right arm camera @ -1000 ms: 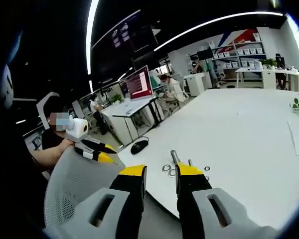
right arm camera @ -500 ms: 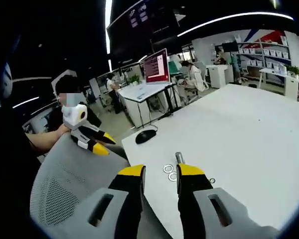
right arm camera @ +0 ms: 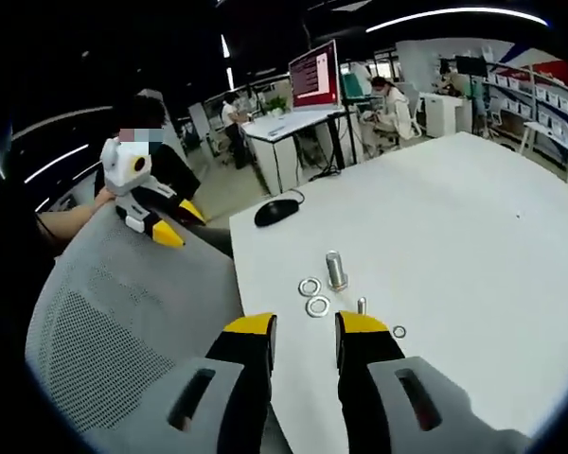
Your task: Place the washer onto the threaded stud by aligning its center hole with the stud, sliding it down to the base, and recovering from edge contact or off-axis alignment until the washer reaches the visible bottom stop.
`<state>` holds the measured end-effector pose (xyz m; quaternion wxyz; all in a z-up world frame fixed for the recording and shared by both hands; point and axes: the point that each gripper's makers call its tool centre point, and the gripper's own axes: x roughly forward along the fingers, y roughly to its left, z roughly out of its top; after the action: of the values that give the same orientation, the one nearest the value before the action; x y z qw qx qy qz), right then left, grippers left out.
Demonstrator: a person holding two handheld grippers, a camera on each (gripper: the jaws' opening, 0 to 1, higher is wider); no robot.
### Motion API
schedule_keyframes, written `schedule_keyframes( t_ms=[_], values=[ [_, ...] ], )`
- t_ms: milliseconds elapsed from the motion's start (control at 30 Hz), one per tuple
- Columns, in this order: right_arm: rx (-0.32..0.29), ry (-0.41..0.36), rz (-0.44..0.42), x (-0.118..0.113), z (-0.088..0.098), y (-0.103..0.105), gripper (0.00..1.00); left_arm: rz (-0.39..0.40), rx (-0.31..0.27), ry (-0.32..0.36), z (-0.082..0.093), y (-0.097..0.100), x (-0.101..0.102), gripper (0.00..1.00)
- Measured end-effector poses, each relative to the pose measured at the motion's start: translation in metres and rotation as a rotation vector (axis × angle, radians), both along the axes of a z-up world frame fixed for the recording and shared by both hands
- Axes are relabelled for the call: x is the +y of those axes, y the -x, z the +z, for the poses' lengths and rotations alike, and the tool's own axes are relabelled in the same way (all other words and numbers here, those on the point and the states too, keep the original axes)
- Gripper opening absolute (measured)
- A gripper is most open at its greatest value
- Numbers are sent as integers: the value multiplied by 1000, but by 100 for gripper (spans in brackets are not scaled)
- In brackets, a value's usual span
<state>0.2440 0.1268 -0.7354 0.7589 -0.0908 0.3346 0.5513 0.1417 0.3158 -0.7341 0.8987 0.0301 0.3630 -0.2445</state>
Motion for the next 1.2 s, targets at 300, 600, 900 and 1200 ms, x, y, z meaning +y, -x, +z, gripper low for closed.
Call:
schedule_keyframes(
  t_ms=[300,600,900,1200],
  values=[
    [-25,93,42,-4,-28,-7,27,6,-1,3,1,-1,0,32],
    [-2,196,126,-6,-55,2,26,8,-1,7,2,-1,0,32],
    [33,306,177,-18,-77,7,26,4,-2,6,2,0,0,32],
    [102,379,231,-16,-103,23,26,-9,-1,4,1,0,0,32]
  ],
)
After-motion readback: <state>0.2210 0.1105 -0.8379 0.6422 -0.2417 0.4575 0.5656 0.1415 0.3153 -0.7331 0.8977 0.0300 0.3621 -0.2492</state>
